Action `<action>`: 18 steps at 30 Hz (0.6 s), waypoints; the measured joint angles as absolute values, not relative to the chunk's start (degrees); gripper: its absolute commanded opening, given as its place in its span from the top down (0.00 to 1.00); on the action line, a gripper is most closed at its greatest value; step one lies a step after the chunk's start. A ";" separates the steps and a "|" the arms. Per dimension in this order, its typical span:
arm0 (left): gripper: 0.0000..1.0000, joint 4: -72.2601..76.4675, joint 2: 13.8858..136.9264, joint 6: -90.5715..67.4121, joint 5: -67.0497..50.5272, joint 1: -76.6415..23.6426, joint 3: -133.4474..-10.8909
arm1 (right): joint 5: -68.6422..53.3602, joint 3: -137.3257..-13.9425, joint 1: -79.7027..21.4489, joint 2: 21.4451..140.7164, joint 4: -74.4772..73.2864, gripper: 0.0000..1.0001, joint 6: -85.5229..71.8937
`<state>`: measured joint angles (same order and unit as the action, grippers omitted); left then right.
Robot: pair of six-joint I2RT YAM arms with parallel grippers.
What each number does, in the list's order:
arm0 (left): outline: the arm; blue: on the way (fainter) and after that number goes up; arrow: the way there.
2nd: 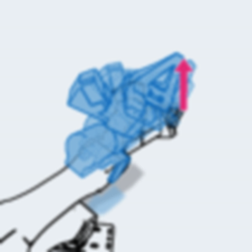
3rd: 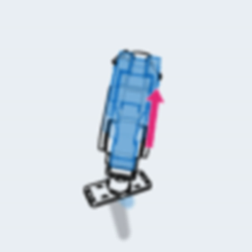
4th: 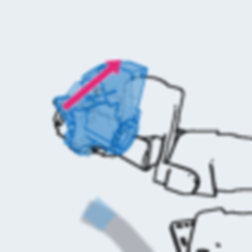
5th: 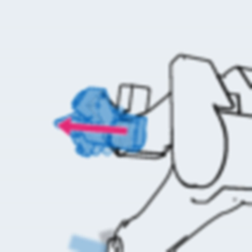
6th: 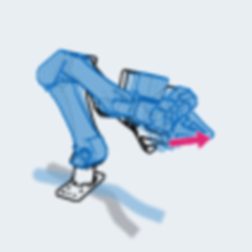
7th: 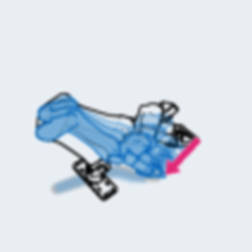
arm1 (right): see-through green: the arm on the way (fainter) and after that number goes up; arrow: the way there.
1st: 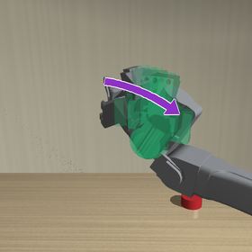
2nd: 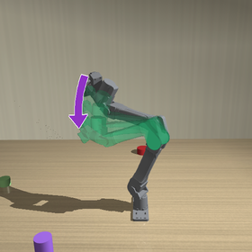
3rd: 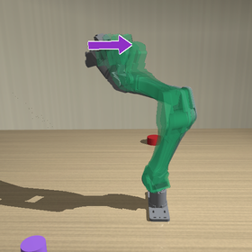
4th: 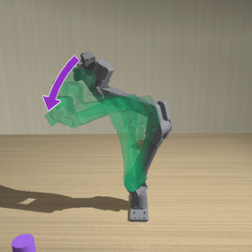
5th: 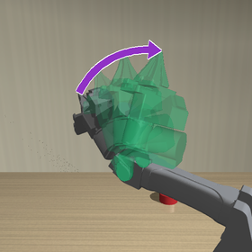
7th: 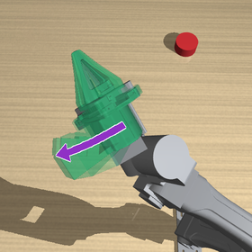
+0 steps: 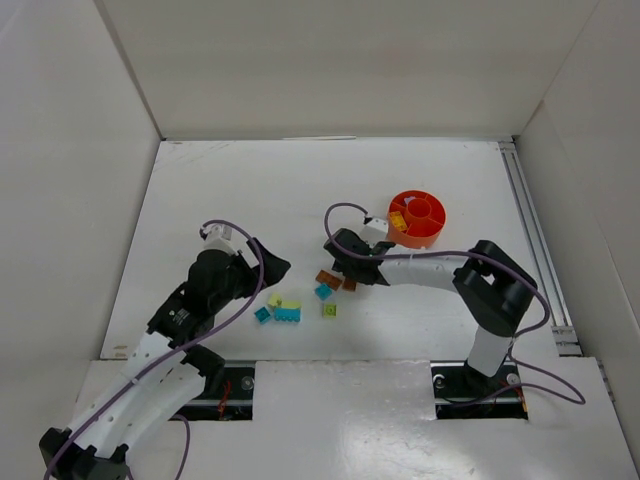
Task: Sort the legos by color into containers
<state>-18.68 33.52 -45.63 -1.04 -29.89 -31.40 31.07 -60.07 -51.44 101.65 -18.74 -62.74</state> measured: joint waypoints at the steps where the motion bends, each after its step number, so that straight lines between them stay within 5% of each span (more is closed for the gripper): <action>1: 0.00 -18.63 33.28 -45.50 -1.45 -29.89 -31.38 | 31.53 -60.51 -51.51 102.17 -19.16 0.39 -63.33; 12: 0.00 -17.65 32.71 -44.82 -4.14 -29.89 -30.92 | 35.42 -65.17 -54.57 105.84 -25.52 0.47 -67.09; 16: 0.00 -17.56 32.60 -44.80 -4.43 -29.87 -30.72 | 36.80 -65.93 -55.55 106.43 -27.99 0.62 -67.51; 18: 0.00 -17.50 32.32 -44.80 -4.49 -29.89 -30.72 | 37.28 -65.98 -55.59 106.43 -28.45 0.62 -67.96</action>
